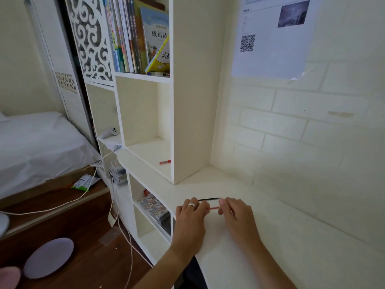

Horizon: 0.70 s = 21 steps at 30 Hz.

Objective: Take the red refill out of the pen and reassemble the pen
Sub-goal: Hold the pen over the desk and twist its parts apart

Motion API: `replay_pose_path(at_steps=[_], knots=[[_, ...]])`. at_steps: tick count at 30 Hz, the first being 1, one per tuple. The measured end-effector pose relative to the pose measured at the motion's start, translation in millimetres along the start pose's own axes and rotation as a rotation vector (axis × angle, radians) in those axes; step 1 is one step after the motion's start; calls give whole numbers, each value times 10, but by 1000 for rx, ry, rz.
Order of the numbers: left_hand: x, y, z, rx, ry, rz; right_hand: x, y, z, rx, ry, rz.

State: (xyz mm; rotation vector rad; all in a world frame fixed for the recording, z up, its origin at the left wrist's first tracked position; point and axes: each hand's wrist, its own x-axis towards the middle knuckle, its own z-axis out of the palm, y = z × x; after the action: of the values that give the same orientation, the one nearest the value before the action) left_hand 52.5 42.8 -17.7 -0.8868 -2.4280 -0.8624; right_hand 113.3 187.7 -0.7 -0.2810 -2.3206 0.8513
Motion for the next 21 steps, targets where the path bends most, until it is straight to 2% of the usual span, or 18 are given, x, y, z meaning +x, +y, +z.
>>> replay_pose_path(at_steps=[11,18,21], knots=[[6,-29,9,21,-9,-17,12,85,30,-9,-120,-74],[-2,-11,0,42,8,-46,-11,28,-27,30,-70,18],[-4,-6,-4,44,10,-48,-18,33,-28,24,-110,16]])
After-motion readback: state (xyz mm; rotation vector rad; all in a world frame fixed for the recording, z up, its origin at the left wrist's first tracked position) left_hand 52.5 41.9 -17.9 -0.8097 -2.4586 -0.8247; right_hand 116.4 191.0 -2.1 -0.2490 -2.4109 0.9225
